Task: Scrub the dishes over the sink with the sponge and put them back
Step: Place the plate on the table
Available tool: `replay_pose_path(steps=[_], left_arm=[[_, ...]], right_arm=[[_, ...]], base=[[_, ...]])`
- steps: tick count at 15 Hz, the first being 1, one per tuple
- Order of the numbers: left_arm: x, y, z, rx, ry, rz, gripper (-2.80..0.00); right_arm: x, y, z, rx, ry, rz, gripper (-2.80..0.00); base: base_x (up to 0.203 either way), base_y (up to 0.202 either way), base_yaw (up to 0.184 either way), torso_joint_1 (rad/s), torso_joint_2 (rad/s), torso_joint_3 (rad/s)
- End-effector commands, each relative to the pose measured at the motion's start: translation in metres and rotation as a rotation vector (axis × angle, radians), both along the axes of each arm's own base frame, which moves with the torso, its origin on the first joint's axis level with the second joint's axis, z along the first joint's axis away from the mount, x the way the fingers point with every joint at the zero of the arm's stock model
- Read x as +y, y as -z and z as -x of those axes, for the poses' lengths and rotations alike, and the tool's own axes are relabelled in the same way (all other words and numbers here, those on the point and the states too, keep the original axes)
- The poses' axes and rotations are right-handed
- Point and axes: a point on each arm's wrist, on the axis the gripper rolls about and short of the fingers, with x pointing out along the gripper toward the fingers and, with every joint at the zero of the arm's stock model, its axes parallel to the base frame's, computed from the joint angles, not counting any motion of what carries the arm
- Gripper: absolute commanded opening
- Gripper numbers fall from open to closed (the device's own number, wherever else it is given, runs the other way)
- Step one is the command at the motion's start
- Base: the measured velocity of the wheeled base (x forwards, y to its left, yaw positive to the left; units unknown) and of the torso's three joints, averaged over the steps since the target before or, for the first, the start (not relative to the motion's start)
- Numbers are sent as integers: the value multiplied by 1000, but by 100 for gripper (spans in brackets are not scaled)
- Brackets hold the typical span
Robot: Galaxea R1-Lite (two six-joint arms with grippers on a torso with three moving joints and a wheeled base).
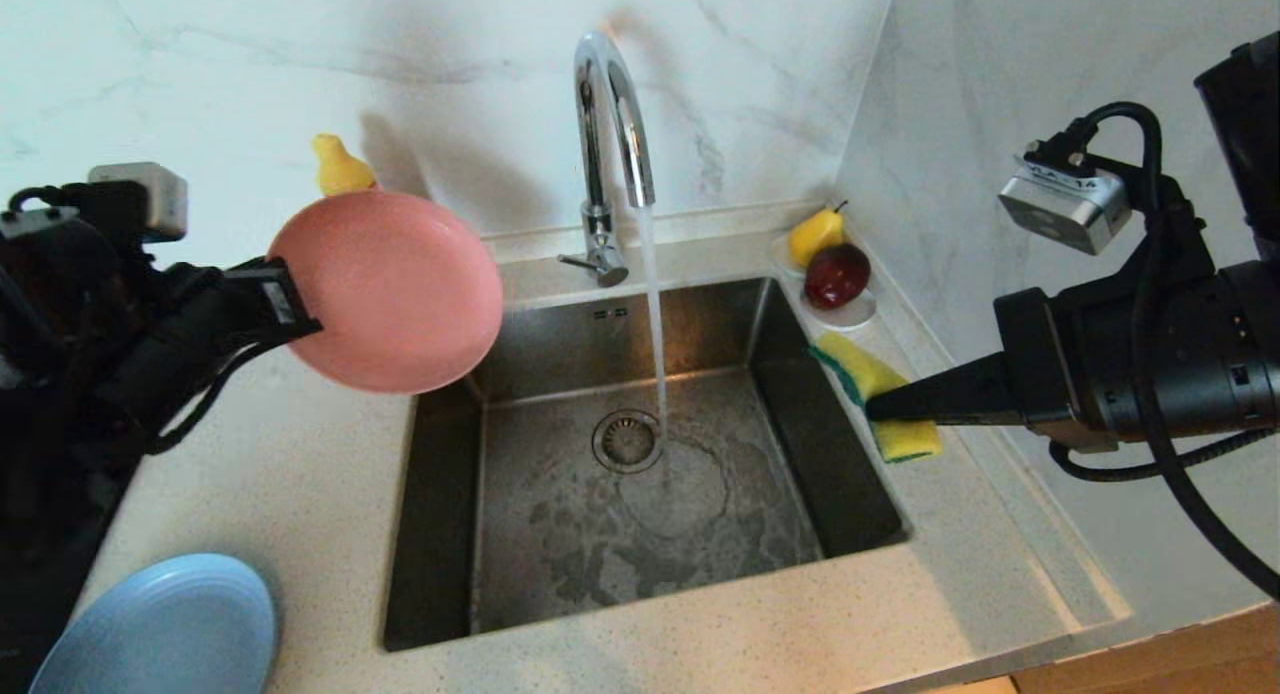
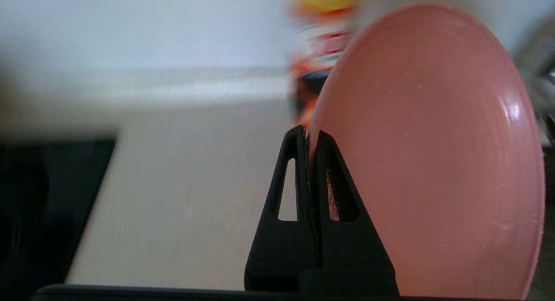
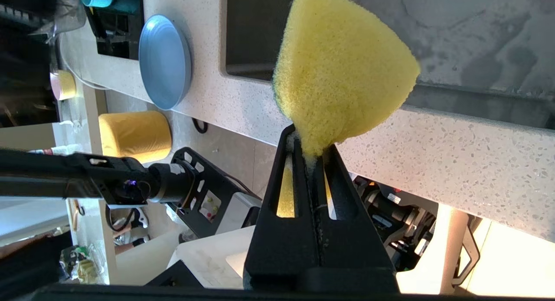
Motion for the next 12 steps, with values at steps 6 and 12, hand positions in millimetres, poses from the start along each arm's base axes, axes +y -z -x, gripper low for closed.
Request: replay_pose_path(steps=[6, 12], left_arm=[[101, -19, 45, 210, -278, 376, -280], [148, -2, 50, 194, -449, 525, -280]], right_arm=[[0, 3, -2, 13, 3, 8, -280], [0, 4, -2, 13, 2, 9, -280]], base=[[0, 0, 0, 0, 0, 0], [0, 0, 0, 0, 0, 0]])
